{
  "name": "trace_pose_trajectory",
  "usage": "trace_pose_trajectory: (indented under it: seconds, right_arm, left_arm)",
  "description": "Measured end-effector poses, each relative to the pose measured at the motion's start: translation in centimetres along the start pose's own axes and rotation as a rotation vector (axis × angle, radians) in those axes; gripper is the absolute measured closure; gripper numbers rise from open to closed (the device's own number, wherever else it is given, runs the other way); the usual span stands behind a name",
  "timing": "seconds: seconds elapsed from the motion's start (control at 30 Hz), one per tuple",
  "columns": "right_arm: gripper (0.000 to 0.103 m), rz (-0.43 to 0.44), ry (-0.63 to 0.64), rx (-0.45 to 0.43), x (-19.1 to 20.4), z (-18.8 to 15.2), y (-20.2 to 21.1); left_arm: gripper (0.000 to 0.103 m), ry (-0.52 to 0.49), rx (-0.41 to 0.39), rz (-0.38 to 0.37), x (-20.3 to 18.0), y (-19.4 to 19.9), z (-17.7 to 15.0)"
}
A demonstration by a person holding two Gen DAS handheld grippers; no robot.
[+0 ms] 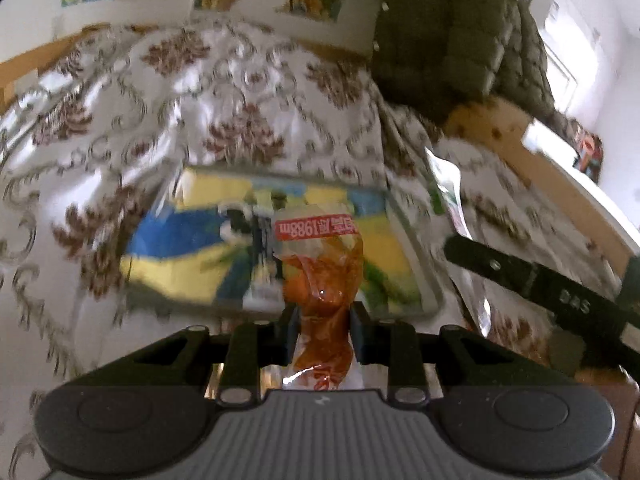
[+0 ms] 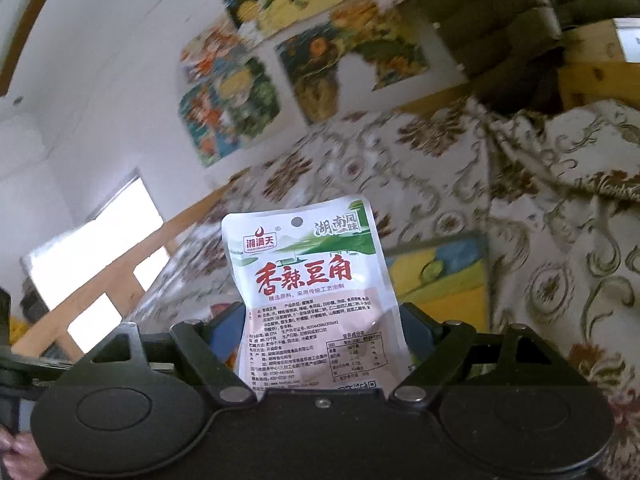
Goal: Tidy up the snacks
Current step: 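Lift the orange bag and white pouch and carry both over the tray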
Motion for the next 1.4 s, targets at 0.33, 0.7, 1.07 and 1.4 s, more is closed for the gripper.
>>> trace_pose_trajectory:
  seconds: [0.33, 0.7, 1.07, 1.4]
  right_arm:
    - [0.020, -0.078, -0.020, -0.050, -2.4, 1.9, -5.2]
    - [0.020, -0.138, -0.049, -0.043, -3.9, 1.1, -9.9]
    - [0.020, -0.211, 0.005, -0.017, -4.3, -0.8, -11.3]
    - [0.020, -0.239, 0.047, 0.001, -4.3, -2.0, -12.0]
  left_arm:
    - [0.073, 0.141, -0.068, 0.011, 3.1, -7.7, 3.1]
    - [0.073, 0.246, -0.048, 0.007, 5.2, -11.8, 3.2]
    - [0.073, 0.271, -0.053, 0.040, 5.7, -12.5, 2.9]
    - [0.073, 0.206, -0.042, 0.089, 5.6, -12.6, 2.3]
Point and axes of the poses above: each gripper's, at about its wrist camera, not at the fingertips, and y roughly against the way its jaws point, x to its left, z to its top, the point moved 5 cm from there along -y, roughly the way its jaws point, and after that the axes turned 12 degrees about -y, right-handed, at the moved point
